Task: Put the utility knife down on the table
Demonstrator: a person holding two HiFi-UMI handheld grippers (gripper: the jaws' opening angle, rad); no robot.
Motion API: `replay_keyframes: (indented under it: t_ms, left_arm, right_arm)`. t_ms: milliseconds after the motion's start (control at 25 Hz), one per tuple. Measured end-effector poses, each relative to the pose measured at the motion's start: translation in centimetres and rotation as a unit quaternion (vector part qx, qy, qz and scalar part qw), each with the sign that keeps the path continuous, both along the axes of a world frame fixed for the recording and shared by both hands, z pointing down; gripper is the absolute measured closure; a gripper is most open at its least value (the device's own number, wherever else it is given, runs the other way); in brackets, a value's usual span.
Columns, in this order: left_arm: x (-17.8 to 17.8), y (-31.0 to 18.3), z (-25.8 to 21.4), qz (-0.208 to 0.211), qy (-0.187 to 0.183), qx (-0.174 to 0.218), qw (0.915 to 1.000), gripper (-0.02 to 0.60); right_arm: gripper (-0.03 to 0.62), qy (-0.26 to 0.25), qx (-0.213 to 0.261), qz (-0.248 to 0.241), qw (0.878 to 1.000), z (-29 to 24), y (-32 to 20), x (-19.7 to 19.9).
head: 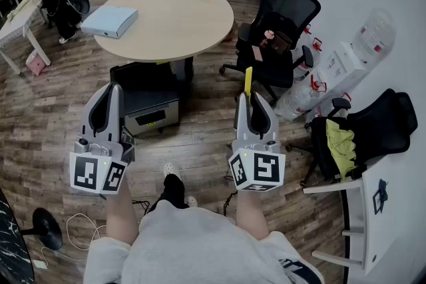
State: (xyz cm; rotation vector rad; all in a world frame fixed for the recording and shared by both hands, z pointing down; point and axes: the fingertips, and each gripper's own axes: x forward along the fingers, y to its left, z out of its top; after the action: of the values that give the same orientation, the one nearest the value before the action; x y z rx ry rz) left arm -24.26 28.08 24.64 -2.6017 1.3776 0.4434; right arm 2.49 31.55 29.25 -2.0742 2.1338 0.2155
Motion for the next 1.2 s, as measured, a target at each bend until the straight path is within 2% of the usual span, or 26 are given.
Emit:
replay_keyframes:
  t_ms: [560,1200]
  left_arm:
    - [0.5,-3.6,0.5,0.007,0.006,-0.007,0.9999,0.574]
    - [2.4,-16.4,-1.1,0.026,0.017,0.011,0.9995,0.574]
  right_arm:
    - [0.520,-0.001,-0.001,-0.001,1.000,0.2,-3.4,0.1]
    - [0.520,-0.012,0.009,0.015,1.000,-0.8,-15.5,2.2]
